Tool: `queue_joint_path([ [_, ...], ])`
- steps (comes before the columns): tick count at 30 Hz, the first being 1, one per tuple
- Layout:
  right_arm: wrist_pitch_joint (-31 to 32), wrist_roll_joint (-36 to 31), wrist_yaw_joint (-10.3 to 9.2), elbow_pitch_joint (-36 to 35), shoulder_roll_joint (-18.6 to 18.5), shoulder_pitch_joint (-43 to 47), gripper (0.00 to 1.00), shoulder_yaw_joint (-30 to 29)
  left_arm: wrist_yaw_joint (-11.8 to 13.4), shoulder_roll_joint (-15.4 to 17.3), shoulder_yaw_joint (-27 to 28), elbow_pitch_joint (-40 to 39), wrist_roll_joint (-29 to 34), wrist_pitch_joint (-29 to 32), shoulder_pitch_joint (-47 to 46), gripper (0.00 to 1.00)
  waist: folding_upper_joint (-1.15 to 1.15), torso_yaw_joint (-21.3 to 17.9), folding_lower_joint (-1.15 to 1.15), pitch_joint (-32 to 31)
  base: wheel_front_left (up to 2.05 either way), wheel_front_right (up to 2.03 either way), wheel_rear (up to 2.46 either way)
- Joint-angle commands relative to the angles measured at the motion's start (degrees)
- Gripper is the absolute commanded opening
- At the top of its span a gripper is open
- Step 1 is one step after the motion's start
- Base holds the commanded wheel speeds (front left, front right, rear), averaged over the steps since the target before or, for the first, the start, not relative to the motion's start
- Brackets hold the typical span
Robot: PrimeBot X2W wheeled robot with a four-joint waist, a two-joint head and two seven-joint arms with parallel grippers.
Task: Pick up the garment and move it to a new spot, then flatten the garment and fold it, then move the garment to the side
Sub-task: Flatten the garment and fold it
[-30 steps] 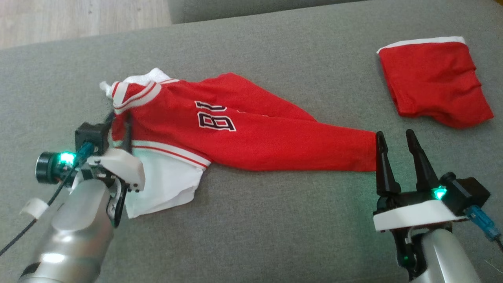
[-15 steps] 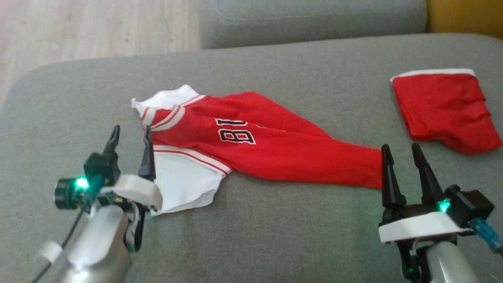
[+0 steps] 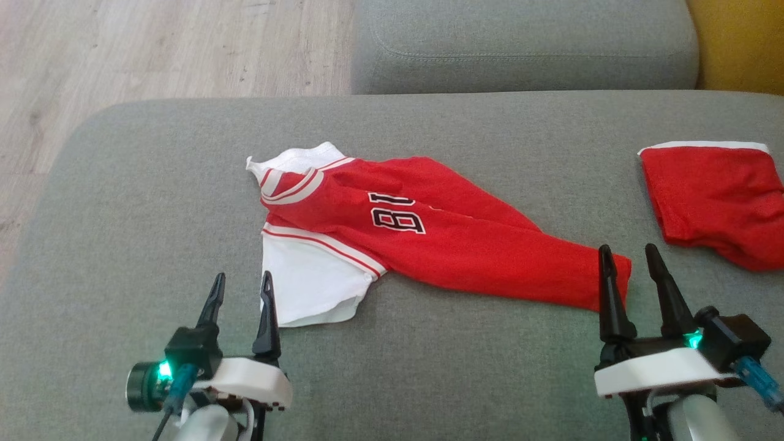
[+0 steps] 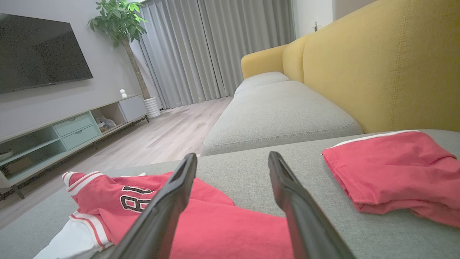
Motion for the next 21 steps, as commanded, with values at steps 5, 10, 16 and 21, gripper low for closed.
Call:
queue_joint_path([
  [5, -0.6, -0.57, -0.04, -2.02, -0.29, -1.69, 1.0, 1.53, -0.72, 0.63, 0.61, -0.07, 0.07, 1.66, -2.69, 1.0, 0.0, -0.18, 0.01, 0.19, 0.0, 0.0, 0.0],
  [10, -0.6, -0.47, -0.04, -1.96, -0.29, -2.05, 1.0, 2.21, -1.37, 1.11, -0.16, 3.34, -0.33, 4.57, -3.63, 1.0, 0.0, -1.5, 0.01, 0.88, 0.0, 0.0, 0.0],
  [16, -0.6, -0.25, -0.04, -2.07, -0.29, -2.62, 1.0, 2.24, -1.02, 2.02, 0.14, 9.05, -0.87, 7.66, -5.76, 1.0, 0.0, -3.41, 0.01, 2.44, 0.0, 0.0, 0.0],
  [21, -0.6, -0.19, -0.04, -2.22, -0.29, -2.95, 1.0, 2.1, -1.25, 2.53, 0.14, 12.92, -1.22, 9.33, -7.17, 1.0, 0.0, -4.15, 0.01, 3.46, 0.0, 0.0, 0.0],
])
